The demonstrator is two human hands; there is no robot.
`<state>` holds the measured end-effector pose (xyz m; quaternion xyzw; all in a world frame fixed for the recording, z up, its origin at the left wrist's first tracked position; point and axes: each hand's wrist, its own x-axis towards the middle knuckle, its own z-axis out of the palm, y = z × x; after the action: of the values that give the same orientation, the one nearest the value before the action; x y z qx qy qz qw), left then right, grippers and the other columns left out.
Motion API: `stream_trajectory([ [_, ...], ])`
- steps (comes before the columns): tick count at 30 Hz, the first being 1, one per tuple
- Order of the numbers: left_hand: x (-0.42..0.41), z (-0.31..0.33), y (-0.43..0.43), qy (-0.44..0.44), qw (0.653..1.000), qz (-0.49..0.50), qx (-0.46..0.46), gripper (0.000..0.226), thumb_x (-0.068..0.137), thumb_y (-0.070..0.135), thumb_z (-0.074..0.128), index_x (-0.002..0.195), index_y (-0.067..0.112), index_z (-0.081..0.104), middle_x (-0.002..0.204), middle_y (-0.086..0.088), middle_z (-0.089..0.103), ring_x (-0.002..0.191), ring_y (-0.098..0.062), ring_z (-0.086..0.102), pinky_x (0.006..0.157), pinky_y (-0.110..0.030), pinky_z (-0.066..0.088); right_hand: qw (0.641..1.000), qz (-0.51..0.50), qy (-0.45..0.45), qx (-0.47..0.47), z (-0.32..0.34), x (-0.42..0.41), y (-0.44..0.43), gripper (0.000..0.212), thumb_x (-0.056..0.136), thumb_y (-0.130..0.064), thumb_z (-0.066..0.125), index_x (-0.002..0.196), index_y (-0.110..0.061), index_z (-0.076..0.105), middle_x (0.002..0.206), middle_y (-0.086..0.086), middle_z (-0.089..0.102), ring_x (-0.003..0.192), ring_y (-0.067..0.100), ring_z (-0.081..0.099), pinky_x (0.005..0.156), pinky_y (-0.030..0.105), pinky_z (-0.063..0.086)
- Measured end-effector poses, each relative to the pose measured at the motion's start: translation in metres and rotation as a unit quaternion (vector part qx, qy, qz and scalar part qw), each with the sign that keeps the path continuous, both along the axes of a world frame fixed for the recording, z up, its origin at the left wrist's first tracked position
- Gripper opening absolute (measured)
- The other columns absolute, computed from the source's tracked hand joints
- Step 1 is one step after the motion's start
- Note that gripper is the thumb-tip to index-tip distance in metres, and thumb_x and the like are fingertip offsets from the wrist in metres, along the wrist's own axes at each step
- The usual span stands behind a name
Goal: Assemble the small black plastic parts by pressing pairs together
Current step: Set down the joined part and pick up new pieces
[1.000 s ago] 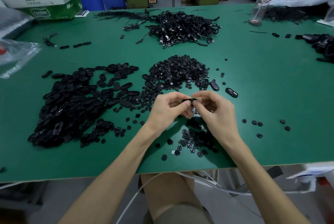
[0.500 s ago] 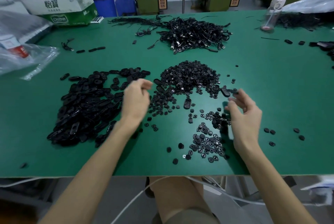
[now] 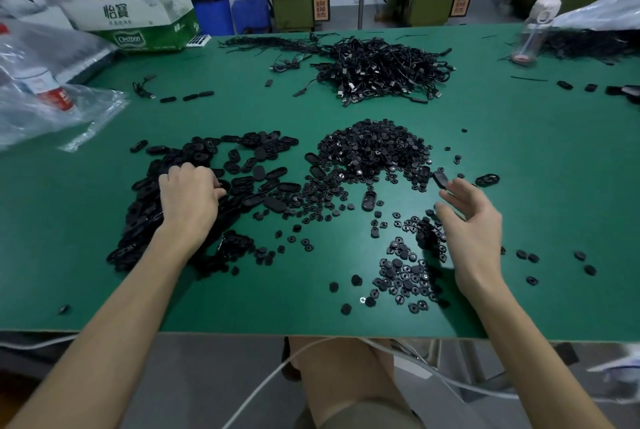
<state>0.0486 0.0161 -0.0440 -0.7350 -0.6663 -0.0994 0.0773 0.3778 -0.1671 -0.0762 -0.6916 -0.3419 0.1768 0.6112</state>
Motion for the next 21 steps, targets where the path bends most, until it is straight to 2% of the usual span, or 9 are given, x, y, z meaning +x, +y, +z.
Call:
stream_trajectory([
  [3, 0.003, 0.001, -0.002, -0.037, 0.999, -0.001, 0.022, 0.015, 0.093, 0.024, 0.076, 0.101, 0.012, 0.077, 0.112, -0.018, 0.067, 0.109, -0.04, 0.059, 0.098, -0.052, 0.041, 1.0, 0.002, -0.011, -0.007, -0.001, 0.0, 0.0, 0.042, 0.097, -0.008, 0.06, 0.138, -0.016, 0.06, 0.124, -0.005, 0.068, 0.117, 0.002, 0.063, 0.098, 0.023, 0.05],
  [8, 0.002, 0.001, -0.001, -0.094, 0.995, -0.014, 0.023, 0.012, 0.099, 0.022, 0.069, 0.102, 0.01, 0.071, 0.096, -0.009, 0.074, 0.096, -0.033, 0.067, 0.096, -0.049, 0.044, 1.0, 0.01, -0.012, -0.009, -0.003, 0.0, 0.0, 0.034, 0.097, -0.008, 0.061, 0.129, -0.018, 0.065, 0.119, -0.005, 0.069, 0.111, -0.002, 0.063, 0.089, 0.012, 0.048],
  [12, 0.002, 0.004, 0.002, -0.1, 0.994, -0.02, 0.029, 0.011, 0.102, 0.021, 0.065, 0.102, 0.01, 0.067, 0.094, -0.01, 0.072, 0.095, -0.035, 0.066, 0.095, -0.049, 0.043, 1.0, 0.01, -0.01, -0.006, -0.003, 0.0, 0.0, 0.031, 0.097, -0.006, 0.06, 0.125, -0.017, 0.066, 0.116, -0.003, 0.069, 0.109, 0.0, 0.064, 0.091, 0.015, 0.05],
  [15, 0.004, 0.008, 0.005, -0.109, 0.993, -0.041, 0.024, 0.011, 0.103, 0.019, 0.063, 0.105, 0.008, 0.065, 0.1, -0.013, 0.071, 0.096, -0.036, 0.065, 0.093, -0.053, 0.049, 1.0, 0.01, -0.013, -0.006, -0.002, 0.0, 0.0, 0.03, 0.097, -0.005, 0.06, 0.124, -0.015, 0.067, 0.114, -0.004, 0.069, 0.108, 0.001, 0.064, 0.089, 0.011, 0.05],
  [17, 0.006, 0.009, 0.007, -0.078, 0.996, -0.04, 0.007, 0.013, 0.103, 0.018, 0.063, 0.112, 0.009, 0.068, 0.111, -0.015, 0.068, 0.104, -0.037, 0.063, 0.098, -0.054, 0.047, 1.0, 0.013, -0.014, -0.007, -0.002, 0.0, 0.001, 0.029, 0.098, -0.005, 0.06, 0.124, -0.016, 0.067, 0.113, -0.005, 0.069, 0.107, 0.0, 0.065, 0.084, 0.007, 0.05],
  [19, 0.008, 0.01, 0.008, -0.064, 0.997, -0.048, 0.004, 0.018, 0.101, 0.019, 0.066, 0.117, 0.011, 0.07, 0.122, -0.018, 0.063, 0.112, -0.039, 0.06, 0.101, -0.055, 0.045, 1.0, 0.016, -0.011, -0.006, -0.002, 0.0, 0.001, 0.029, 0.098, -0.005, 0.06, 0.124, -0.015, 0.067, 0.114, -0.005, 0.07, 0.107, 0.001, 0.065, 0.087, 0.012, 0.05],
  [21, 0.012, 0.01, 0.007, -0.066, 0.994, -0.092, 0.003, 0.019, 0.099, 0.022, 0.069, 0.115, 0.012, 0.074, 0.119, -0.015, 0.064, 0.108, -0.034, 0.062, 0.1, -0.054, 0.048, 1.0, 0.016, -0.009, -0.004, -0.001, -0.001, 0.0, 0.029, 0.098, -0.005, 0.06, 0.123, -0.016, 0.067, 0.114, -0.006, 0.07, 0.108, 0.001, 0.065, 0.09, 0.016, 0.051],
])
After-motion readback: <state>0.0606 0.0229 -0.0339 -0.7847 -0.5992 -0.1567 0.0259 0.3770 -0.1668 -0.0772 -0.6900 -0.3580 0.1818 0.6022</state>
